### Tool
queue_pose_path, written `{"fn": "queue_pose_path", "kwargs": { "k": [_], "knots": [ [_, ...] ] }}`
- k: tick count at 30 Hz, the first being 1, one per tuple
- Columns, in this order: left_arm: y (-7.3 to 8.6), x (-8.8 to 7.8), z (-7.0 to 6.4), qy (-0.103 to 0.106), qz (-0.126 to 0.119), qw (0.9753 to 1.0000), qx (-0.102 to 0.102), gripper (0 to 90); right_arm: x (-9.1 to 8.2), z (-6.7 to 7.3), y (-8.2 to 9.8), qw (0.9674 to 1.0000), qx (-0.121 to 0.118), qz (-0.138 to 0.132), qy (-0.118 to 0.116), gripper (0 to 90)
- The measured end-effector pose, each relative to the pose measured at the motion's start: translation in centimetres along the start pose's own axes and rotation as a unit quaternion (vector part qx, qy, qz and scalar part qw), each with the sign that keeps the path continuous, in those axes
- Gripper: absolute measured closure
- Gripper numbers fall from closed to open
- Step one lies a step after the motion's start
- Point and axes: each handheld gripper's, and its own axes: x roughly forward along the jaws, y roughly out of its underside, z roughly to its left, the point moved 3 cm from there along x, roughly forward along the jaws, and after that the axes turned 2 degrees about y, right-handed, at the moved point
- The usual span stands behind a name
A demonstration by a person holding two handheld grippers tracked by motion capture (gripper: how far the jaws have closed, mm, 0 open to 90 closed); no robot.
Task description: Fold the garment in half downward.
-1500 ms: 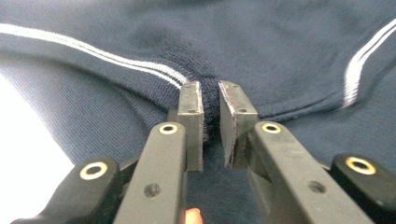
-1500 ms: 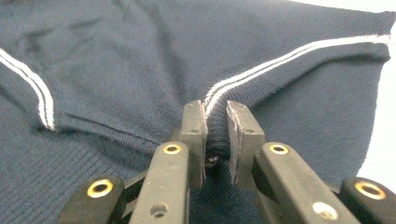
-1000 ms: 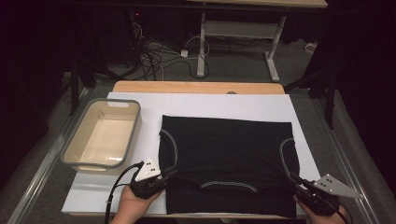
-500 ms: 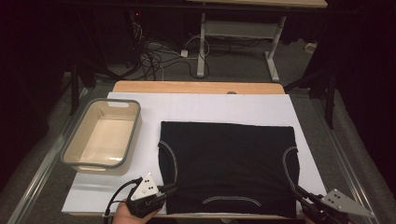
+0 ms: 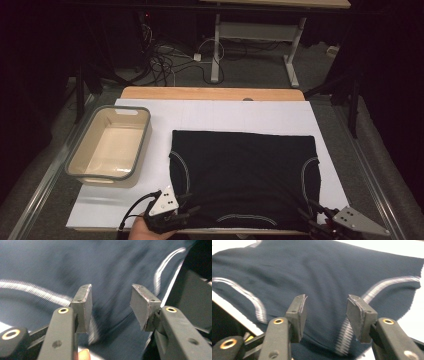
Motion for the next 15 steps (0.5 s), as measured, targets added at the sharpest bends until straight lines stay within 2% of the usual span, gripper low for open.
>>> {"fn": "queue_pose_path", "kwargs": {
  "k": [1, 2, 3, 6, 8, 9, 10, 11, 13, 15],
  "knots": [
    [-0.6, 1.0, -0.8, 0.021, -0.001, 0.9998, 0.004, 50.6, 0.2, 0.6, -0.2, 0.9999, -0.007, -0.002, -0.009, 57.3],
    [-0.8, 1.4, -1.1, 0.028, 0.000, 0.9996, 0.006, 50.6, 0.9, 1.9, -0.5, 0.9994, -0.021, -0.001, -0.027, 60.2],
    [-1.2, 2.5, -1.7, 0.041, 0.007, 0.9991, 0.009, 50.5, 1.2, 2.4, -0.5, 0.9992, -0.024, 0.002, -0.033, 60.6],
    [-1.5, 5.2, -3.2, 0.061, 0.034, 0.9972, 0.027, 46.7, 3.1, 5.3, -0.8, 0.9960, -0.052, 0.020, -0.069, 60.5],
    [-1.3, 6.3, -3.6, 0.069, 0.049, 0.9959, 0.033, 48.2, 4.2, 6.4, -0.6, 0.9943, -0.061, 0.037, -0.079, 58.1],
    [-1.1, 6.9, -3.9, 0.068, 0.060, 0.9953, 0.035, 48.8, 4.5, 6.6, -0.4, 0.9939, -0.063, 0.044, -0.080, 58.1],
    [-0.9, 7.1, -4.0, 0.063, 0.065, 0.9951, 0.039, 53.4, 4.9, 6.7, -0.1, 0.9932, -0.061, 0.054, -0.083, 59.3],
    [-0.8, 7.1, -4.0, 0.058, 0.062, 0.9955, 0.042, 56.4, 5.2, 6.7, 0.2, 0.9928, -0.061, 0.063, -0.082, 62.1],
    [-0.8, 7.1, -4.1, 0.057, 0.063, 0.9955, 0.042, 66.0, 5.5, 6.6, 0.7, 0.9924, -0.066, 0.068, -0.078, 70.1],
    [-0.7, 7.1, -4.2, 0.061, 0.060, 0.9952, 0.047, 75.2, 5.4, 6.2, 0.8, 0.9931, -0.062, 0.066, -0.075, 83.8]
  ]
}}
